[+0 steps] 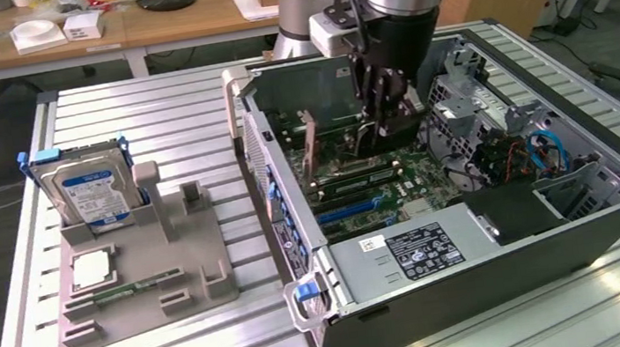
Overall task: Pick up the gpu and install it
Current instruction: 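Insert the gpu into the slot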
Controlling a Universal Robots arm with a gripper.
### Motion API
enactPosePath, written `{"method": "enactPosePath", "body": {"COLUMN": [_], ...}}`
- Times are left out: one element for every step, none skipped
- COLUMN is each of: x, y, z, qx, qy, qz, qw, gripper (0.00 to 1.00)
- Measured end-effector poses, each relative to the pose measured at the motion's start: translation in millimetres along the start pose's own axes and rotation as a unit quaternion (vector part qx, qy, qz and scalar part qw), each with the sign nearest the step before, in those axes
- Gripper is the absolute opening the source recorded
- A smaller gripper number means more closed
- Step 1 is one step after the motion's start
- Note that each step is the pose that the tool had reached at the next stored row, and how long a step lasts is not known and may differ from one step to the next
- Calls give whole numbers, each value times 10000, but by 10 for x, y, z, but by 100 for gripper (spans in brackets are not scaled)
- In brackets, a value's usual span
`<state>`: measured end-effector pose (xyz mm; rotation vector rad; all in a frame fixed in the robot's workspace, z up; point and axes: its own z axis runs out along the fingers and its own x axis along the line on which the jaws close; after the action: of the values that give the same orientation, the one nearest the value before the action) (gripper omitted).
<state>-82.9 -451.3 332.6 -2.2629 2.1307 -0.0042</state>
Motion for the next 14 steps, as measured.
{"method": "enactPosePath", "body": {"x": [0, 0, 0, 0, 0, 0, -1, -1, -1, -2, -2, -1, 0, 1], "y": [4, 9, 15, 23, 31, 41, 52, 62, 70, 77, 84, 93, 101, 108], "z": [18, 36, 53, 68, 81, 90, 99, 108, 117, 126, 136, 145, 153, 161], "qx": [0, 0, 0, 0, 0, 0, 0, 0, 0, 0, 0, 0, 0, 0], "qy": [0, 0, 0, 0, -1, 0, 0, 0, 0, 0, -1, 0, 0, 0], "qz": [0, 0, 0, 0, 0, 0, 0, 0, 0, 0, 0, 0, 0, 0], "qw": [10000, 10000, 10000, 10000, 10000, 10000, 10000, 10000, 10000, 10000, 10000, 10000, 10000, 10000], "gripper": [27, 27, 27, 27, 27, 27, 27, 27, 27, 27, 27, 27, 27, 27]}}
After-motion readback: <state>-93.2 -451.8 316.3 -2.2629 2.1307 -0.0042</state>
